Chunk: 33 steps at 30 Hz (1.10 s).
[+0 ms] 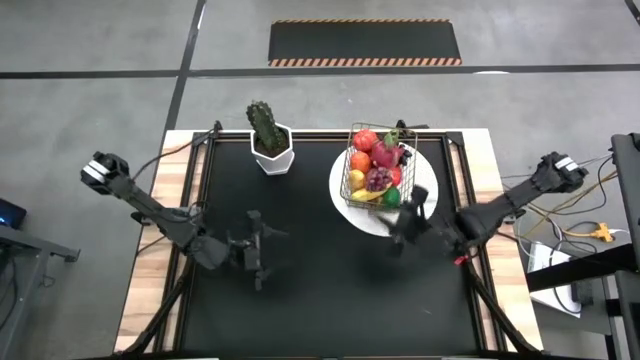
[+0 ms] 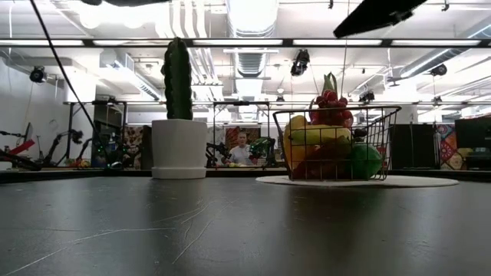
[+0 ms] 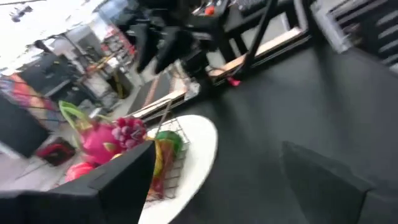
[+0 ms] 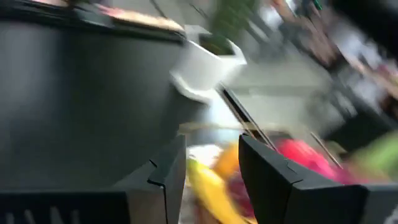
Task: Build produce basket
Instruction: Return to Home Position
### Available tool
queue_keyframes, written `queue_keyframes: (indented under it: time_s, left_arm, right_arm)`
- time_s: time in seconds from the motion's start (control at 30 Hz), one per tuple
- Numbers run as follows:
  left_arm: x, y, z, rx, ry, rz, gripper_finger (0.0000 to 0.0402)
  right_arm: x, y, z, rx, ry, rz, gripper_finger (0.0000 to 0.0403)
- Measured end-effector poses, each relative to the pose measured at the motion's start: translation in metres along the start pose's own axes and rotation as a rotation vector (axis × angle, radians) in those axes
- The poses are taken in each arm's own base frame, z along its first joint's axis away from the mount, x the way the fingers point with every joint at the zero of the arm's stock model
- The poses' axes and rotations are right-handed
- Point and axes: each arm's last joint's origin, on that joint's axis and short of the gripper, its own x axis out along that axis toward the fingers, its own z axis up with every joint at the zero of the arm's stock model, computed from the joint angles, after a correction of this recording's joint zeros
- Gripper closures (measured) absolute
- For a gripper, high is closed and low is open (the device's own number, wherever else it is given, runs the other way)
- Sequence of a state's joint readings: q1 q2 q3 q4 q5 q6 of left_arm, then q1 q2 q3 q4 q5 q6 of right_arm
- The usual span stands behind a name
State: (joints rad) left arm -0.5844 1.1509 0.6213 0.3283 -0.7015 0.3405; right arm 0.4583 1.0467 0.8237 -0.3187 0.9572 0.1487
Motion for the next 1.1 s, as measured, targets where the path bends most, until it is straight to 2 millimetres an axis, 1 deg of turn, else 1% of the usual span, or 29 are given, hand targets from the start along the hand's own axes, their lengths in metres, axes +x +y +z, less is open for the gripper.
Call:
queue_keyframes:
  time_s: [0.1, 0.17, 0.23, 0.33, 0.4, 0.53, 0.6, 0.7, 0.77, 0.93, 1.1]
  left_arm:
    - [-0.013, 0.006, -0.006, -0.042, -0.037, -0.010, 0.0100]
    - [-0.018, 0.010, -0.015, -0.057, -0.054, 0.000, 0.0121]
    - [-0.021, 0.014, -0.024, -0.070, -0.078, 0.022, 0.0145]
    - [-0.025, 0.022, -0.035, -0.087, -0.118, 0.050, 0.0181]
    - [-0.027, 0.026, -0.041, -0.093, -0.133, 0.058, 0.0203]
    - [-0.030, 0.035, -0.052, -0.114, -0.153, 0.082, 0.0243]
    - [-0.031, 0.037, -0.057, -0.117, -0.153, 0.090, 0.0260]
    - [-0.033, 0.039, -0.062, -0.127, -0.167, 0.102, 0.0281]
    - [-0.035, 0.039, -0.068, -0.126, -0.164, 0.104, 0.0293]
    - [-0.042, 0.041, -0.074, -0.151, -0.199, 0.119, 0.0313]
    - [-0.050, 0.044, -0.081, -0.168, -0.223, 0.129, 0.0316]
  right_arm:
    - [-0.006, 0.019, -0.016, -0.093, -0.115, 0.106, 0.0279]
    - [-0.005, 0.025, -0.026, -0.112, -0.199, 0.175, 0.0287]
    - [-0.002, 0.026, -0.031, -0.086, -0.306, 0.260, 0.0296]
    - [0.003, 0.022, -0.038, -0.061, -0.458, 0.393, 0.0312]
    - [0.007, 0.016, -0.043, -0.055, -0.505, 0.432, 0.0324]
    - [0.015, 0.001, -0.047, -0.021, -0.511, 0.402, 0.0347]
    - [0.017, -0.005, -0.049, -0.019, -0.518, 0.417, 0.0357]
    - [0.018, -0.013, -0.053, -0.018, -0.539, 0.445, 0.0369]
    - [0.018, -0.019, -0.057, -0.004, -0.545, 0.430, 0.0374]
    - [0.015, -0.030, -0.072, 0.031, -0.542, 0.406, 0.0376]
    - [0.008, -0.038, -0.088, 0.053, -0.560, 0.398, 0.0376]
